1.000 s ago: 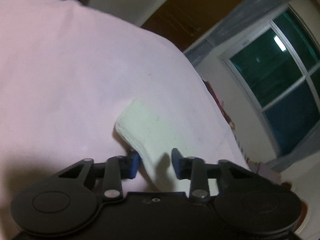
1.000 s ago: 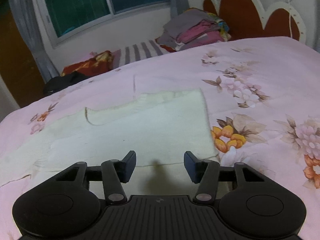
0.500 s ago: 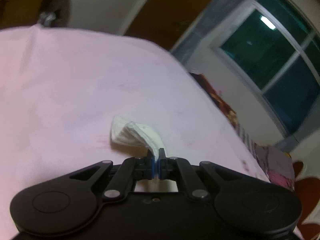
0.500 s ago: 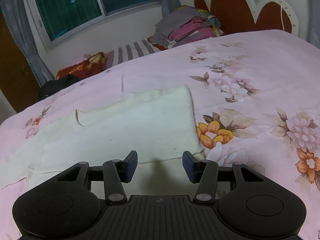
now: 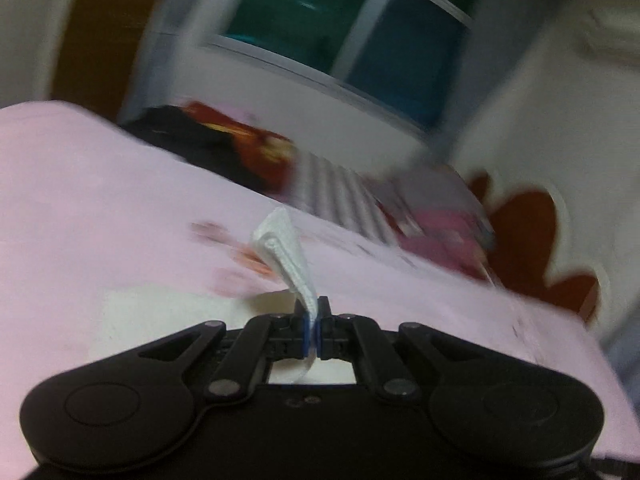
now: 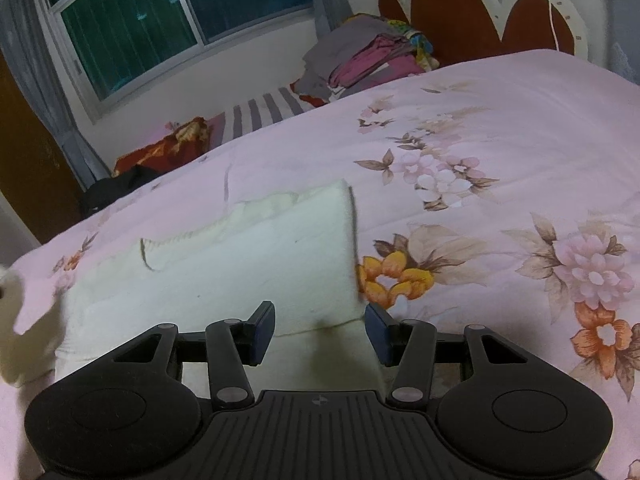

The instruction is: Fold small clothes

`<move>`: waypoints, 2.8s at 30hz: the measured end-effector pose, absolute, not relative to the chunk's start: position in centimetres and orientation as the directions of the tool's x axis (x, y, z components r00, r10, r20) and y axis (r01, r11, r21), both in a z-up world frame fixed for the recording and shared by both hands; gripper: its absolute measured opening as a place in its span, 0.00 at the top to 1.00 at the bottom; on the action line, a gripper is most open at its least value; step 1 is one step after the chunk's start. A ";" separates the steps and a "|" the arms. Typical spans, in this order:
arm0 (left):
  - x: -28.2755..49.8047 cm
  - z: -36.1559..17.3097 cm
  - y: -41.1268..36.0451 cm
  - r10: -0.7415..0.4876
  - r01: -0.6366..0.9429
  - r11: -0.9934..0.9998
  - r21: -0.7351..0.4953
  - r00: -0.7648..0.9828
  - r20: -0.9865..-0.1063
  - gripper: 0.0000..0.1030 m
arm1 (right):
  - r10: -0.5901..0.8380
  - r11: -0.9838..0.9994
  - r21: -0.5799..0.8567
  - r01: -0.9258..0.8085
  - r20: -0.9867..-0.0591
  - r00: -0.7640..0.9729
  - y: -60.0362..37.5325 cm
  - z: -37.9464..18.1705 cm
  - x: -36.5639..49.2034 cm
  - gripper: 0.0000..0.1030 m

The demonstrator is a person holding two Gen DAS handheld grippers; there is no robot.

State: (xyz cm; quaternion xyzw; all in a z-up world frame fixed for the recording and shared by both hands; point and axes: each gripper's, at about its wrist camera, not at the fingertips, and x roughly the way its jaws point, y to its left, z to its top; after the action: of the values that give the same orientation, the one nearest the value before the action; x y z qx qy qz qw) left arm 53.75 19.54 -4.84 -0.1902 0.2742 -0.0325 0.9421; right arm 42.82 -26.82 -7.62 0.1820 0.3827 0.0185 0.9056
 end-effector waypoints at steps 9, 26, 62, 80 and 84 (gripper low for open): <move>53.3 -8.9 5.1 -0.320 0.201 0.944 -0.260 0.739 -0.593 0.97 | 0.167 0.897 0.407 0.171 -0.672 0.722 -30.9 -7.6 42.1 0.51; 46.2 -10.2 2.6 -0.251 0.237 0.966 -0.106 0.740 -0.624 0.26 | 0.314 0.845 0.526 0.093 -0.629 0.711 -31.8 -6.7 43.1 0.50; 45.5 -13.9 18.6 -0.086 -0.051 0.984 -0.173 0.712 -0.697 0.47 | 0.319 0.907 0.419 -0.033 -0.635 0.704 -22.9 -7.3 49.9 0.95; 45.8 -13.9 18.2 -0.070 -0.039 0.990 -0.136 0.703 -0.708 0.47 | 0.282 0.916 0.401 0.010 -0.661 0.695 -26.5 -8.6 48.8 0.95; 45.9 -13.9 18.3 -0.072 -0.036 0.990 -0.135 0.698 -0.712 0.47 | 0.283 0.914 0.404 0.021 -0.674 0.682 -26.6 -9.5 48.6 0.95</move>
State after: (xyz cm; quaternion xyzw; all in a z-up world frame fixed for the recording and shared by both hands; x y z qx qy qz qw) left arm 45.91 18.25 -13.88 -0.0691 0.3883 -0.0099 0.9189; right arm 48.61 -26.60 -9.46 0.1936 0.3919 0.0731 0.8964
